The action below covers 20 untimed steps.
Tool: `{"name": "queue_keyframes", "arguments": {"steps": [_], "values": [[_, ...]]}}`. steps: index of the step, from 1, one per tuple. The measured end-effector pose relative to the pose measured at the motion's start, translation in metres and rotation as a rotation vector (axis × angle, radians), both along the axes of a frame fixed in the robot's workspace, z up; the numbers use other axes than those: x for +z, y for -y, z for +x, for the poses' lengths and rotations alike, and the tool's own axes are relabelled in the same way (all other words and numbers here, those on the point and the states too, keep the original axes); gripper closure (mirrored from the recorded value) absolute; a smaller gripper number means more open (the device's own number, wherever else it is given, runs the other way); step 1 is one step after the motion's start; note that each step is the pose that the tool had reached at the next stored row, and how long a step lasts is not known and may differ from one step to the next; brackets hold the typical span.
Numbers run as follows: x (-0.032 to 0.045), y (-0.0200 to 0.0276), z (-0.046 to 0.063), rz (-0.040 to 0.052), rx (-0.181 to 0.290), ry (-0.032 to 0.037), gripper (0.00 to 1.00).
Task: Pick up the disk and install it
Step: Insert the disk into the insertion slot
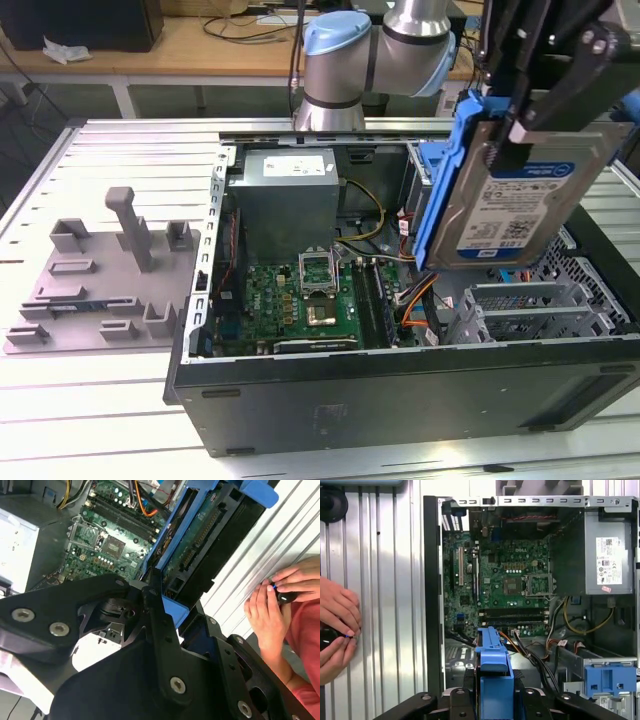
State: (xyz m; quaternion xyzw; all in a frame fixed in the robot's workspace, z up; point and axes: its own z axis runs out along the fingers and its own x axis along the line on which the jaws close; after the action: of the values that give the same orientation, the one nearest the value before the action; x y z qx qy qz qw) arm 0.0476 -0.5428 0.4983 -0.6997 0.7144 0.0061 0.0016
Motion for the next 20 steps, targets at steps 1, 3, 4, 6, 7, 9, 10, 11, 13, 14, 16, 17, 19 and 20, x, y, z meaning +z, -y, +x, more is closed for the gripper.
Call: {"name": "queue_keyframes", "arguments": {"steps": [1,3,4,6,7,9,10,11,13,14,16,17,19,20], "values": [[0.0,0.0009,0.002,-0.0001,0.0,0.0,0.64],[0.0,0.0027,0.007,-0.0001,0.0,0.0,0.64],[0.0,0.0034,0.009,-0.0001,0.0,0.0,0.64],[-0.0002,0.007,0.019,0.0,0.0,0.0,0.64],[-0.0002,0.008,0.023,-0.0001,0.0,0.0,0.64],[-0.0002,0.0095,0.029,-0.0001,0.0,0.0,0.64],[-0.0003,0.0101,0.032,0.0,0.0,0.0,0.64],[-0.0003,0.0107,0.035,-0.0001,0.0,0.0,0.64],[-0.0004,0.0119,0.043,-0.0001,0.0,0.0,0.64],[-0.0004,0.0124,0.049,0.0,0.0,0.0,0.64],[-0.0005,0.013,0.058,0.0,0.0,0.0,0.64],[-0.0005,0.0131,0.062,0.0,0.0,0.0,0.64],[-0.0006,0.013,0.063,0.0,0.0,0.0,0.64],[-0.0006,0.013,0.063,-0.0001,0.0,0.0,0.64]]}}
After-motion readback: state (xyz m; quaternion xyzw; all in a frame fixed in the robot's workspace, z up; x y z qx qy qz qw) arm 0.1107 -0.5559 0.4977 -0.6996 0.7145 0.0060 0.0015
